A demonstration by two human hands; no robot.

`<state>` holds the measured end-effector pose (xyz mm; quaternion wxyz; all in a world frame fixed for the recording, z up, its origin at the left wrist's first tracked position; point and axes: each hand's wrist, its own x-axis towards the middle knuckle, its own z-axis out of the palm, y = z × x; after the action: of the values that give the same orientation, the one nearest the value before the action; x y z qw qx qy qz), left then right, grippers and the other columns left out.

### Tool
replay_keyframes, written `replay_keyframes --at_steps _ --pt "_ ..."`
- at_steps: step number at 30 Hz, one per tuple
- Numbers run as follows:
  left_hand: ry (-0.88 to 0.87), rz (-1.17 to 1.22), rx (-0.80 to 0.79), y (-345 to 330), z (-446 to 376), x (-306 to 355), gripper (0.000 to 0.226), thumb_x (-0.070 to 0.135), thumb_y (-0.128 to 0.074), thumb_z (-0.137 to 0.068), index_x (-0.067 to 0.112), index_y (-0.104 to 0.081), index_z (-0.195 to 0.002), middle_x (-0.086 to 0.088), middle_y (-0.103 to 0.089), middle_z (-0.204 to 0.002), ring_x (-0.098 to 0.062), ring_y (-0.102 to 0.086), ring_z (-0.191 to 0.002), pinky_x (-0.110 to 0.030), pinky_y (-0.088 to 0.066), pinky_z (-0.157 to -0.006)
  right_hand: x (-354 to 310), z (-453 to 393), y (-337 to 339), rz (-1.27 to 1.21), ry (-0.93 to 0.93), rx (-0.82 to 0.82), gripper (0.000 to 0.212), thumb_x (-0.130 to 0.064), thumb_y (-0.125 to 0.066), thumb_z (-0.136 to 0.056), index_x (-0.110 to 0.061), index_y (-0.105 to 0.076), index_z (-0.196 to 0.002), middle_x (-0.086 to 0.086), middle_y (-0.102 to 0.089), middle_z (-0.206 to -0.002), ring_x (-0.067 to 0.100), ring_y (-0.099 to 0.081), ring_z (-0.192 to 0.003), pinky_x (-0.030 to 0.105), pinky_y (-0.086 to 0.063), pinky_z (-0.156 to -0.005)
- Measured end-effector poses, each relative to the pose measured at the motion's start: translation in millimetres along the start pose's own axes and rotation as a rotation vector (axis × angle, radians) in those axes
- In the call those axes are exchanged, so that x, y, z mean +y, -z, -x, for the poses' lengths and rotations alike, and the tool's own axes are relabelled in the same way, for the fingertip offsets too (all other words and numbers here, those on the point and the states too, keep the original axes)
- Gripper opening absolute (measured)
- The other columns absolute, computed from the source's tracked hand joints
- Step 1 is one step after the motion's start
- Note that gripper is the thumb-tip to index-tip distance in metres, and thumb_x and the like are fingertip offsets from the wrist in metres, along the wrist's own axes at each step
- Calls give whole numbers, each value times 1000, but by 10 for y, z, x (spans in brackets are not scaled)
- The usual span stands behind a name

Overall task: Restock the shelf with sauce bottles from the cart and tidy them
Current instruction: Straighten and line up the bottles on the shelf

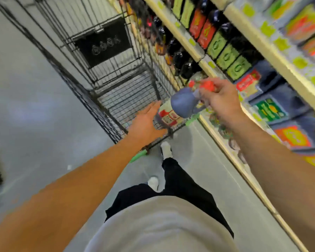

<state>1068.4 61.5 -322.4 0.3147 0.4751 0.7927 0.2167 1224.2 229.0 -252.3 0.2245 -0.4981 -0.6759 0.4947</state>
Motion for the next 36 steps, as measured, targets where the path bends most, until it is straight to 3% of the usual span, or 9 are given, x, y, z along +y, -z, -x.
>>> replay_keyframes --at_steps 3,5,8,12,15,19,23,32,36 --pt "-108 83 -98 -57 201 231 107 33 -85 -67 28 -18 -151 -2 -46 -144 -23 -49 -127 -36 -45 -100 -176 464 345 -56 -3 126 13 -5 -63 -85 -18 -65 -86 -4 -60 -71 -4 -52 -53 16 -42 -53" --pt "-169 181 -140 -123 353 402 109 28 -87 -64 30 -20 -150 6 -55 -132 -14 -56 -115 -28 -48 -91 -222 746 564 -55 -13 194 14 -15 -62 -86 -24 -66 -76 -4 -61 -72 3 -55 -59 23 -45 -57" --pt "-240 284 -186 -254 566 646 112 26 -89 -59 33 -24 -149 8 -57 -130 -8 -57 -114 -32 -51 -95 -214 1103 869 -52 -38 299 14 -28 -63 -82 -22 -69 -70 -3 -63 -74 16 -59 -69 38 -51 -65" --pt "-306 360 -225 -520 869 1031 108 23 -91 -56 29 -33 -147 12 -60 -125 4 -55 -107 -20 -48 -93 -112 1558 1208 -70 -77 458 17 -35 -61 -89 -19 -68 -85 -3 -63 -79 15 -60 -72 40 -52 -68" --pt "-337 368 -236 -796 1121 1309 102 24 -90 -56 34 -38 -143 24 -61 -104 15 -56 -90 -3 -45 -79 79 1962 1379 -206 -115 476 15 -30 -62 -89 -17 -61 -97 -1 -59 -80 17 -57 -73 36 -47 -61" --pt "-394 328 -257 -1223 1442 1644 103 32 -90 -51 39 -40 -141 15 -67 -109 -1 -63 -97 -24 -53 -88 363 2567 1641 -349 -186 526 45 -24 -68 -89 -21 -45 -128 3 -61 -101 16 -64 -80 21 -48 -49" --pt "-482 268 -240 -1650 1810 1990 102 37 -89 -51 40 -39 -141 13 -68 -112 -5 -64 -100 -25 -53 -85 611 3129 2060 -424 -284 606 27 -20 -66 -90 -12 -51 -111 1 -57 -84 13 -54 -57 13 -35 -34" --pt "-668 254 -194 -2719 2729 2875 98 39 -87 -57 29 -41 -142 7 -64 -117 -6 -62 -102 -21 -53 -83 1293 4261 3294 -397 -269 700 17 -20 -73 -82 -16 -59 -91 2 -68 -85 16 -65 -73 32 -49 -59" --pt "-673 261 -289 -3123 3043 3338 87 37 -86 -59 38 -43 -135 14 -65 -109 -4 -63 -97 -26 -57 -80 1600 4682 3828 -339 -266 715 32 -19 -76 -76 -5 -62 -101 8 -68 -90 23 -68 -79 38 -55 -61"
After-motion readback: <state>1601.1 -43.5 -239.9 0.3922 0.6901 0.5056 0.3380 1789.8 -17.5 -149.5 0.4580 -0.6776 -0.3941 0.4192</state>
